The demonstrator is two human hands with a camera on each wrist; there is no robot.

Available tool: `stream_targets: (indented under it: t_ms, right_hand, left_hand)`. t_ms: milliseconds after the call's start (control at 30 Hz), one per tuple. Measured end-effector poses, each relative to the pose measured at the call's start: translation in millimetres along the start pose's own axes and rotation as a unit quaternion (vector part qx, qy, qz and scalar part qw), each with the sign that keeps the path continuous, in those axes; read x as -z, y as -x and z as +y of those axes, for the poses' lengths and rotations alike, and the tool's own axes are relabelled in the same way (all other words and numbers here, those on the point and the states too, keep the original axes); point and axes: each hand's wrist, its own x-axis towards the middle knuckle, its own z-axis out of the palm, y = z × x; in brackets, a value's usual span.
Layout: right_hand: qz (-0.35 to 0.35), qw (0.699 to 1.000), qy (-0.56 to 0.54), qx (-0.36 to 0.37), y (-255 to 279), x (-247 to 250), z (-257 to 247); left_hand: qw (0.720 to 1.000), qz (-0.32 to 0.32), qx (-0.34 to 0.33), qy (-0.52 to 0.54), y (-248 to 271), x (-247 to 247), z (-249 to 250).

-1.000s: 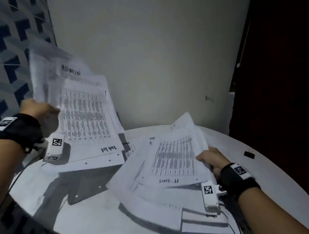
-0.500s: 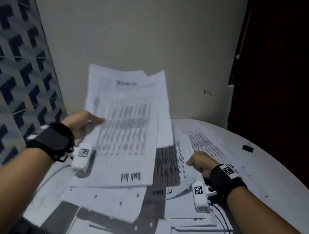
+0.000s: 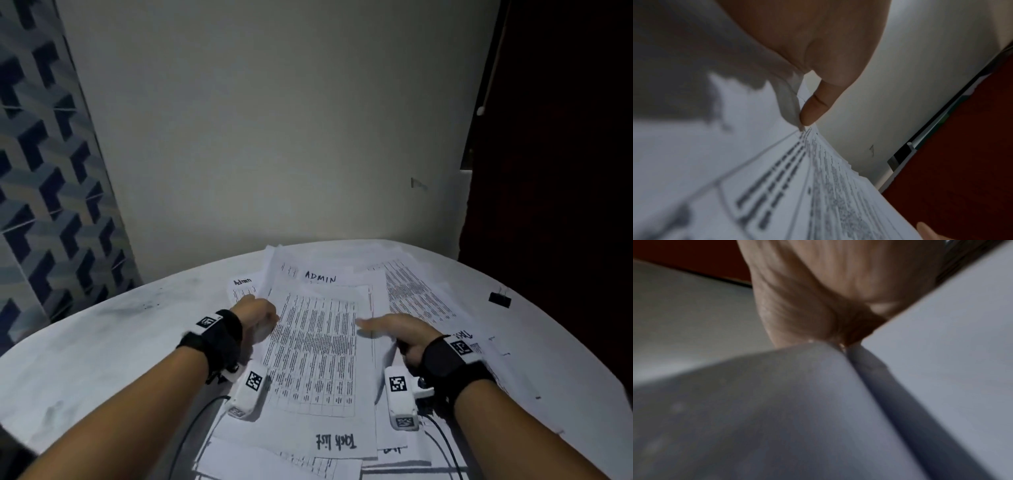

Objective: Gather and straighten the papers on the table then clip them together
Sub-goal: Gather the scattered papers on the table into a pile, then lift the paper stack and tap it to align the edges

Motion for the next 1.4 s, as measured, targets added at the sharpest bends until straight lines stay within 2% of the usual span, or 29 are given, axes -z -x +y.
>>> stream_targets:
  t_ms: [133,267,400,433,500,567,600,667,700,800,867,967,1100,1267,1400]
  right_hand:
    - [0.050,0.996,0.064,0.025,-10.7,-6.2,1.7]
    - [0.060,0.990,0.064,0.109,2.3,-7.8,-8.4]
    - [0.054,0.975,0.037,0.212,26.2,11.2,-30.6]
    - [0.055,0.970,0.025,0.235,30.4,16.5,-37.5]
    - [0.064,0.960,0.005,0.273,41.9,22.9,-56.0]
    - [0.075,0.947,0.000,0.312,53.8,24.2,-76.8]
    - [0.075,0.942,0.004,0.328,59.9,24.0,-87.2]
    - [0.084,0.929,0.014,0.360,70.6,23.0,-106.2]
    - [0.094,0.920,0.022,0.381,75.2,22.9,-115.2]
    - [0.130,0.886,0.037,0.443,87.3,18.9,-139.4]
    - [0.155,0.862,0.030,0.481,91.3,15.3,-149.1]
    - [0.184,0.833,0.014,0.522,94.0,10.5,-154.4]
    - [0.191,0.833,-0.043,0.518,97.2,11.5,-148.7]
    - [0.183,0.849,-0.046,0.494,92.0,7.1,-125.8]
    - [0.163,0.843,-0.057,0.509,85.1,-3.3,-109.9]
  left_hand:
    - [1.000,0.008,-0.005,0.001,-1.6,-6.4,-4.1]
    - [0.998,0.039,-0.026,-0.036,-0.7,5.5,2.2]
    - [0.996,0.048,-0.040,0.070,8.0,33.8,16.3]
    - [0.993,0.028,-0.045,0.101,14.7,40.6,21.8]
    - [0.986,-0.070,-0.052,0.140,28.1,51.9,35.1]
    - [0.965,-0.159,-0.070,0.195,48.6,59.8,52.3]
    - [0.955,-0.185,-0.080,0.216,56.7,63.1,60.6]
    - [0.948,-0.198,-0.120,0.218,76.3,67.9,82.3]
    - [0.950,-0.181,-0.157,0.202,84.5,69.8,93.8]
    - [0.947,-0.044,-0.272,0.162,102.1,68.0,127.6]
    - [0.931,0.029,-0.330,0.155,109.9,64.5,143.8]
    - [0.902,0.082,-0.393,0.159,116.0,59.4,155.8]
    - [0.883,0.086,-0.416,0.201,114.6,52.9,151.6]
    - [0.891,-0.010,-0.409,0.198,109.0,42.1,131.0]
    - [0.879,-0.010,-0.417,0.230,101.2,30.3,120.4]
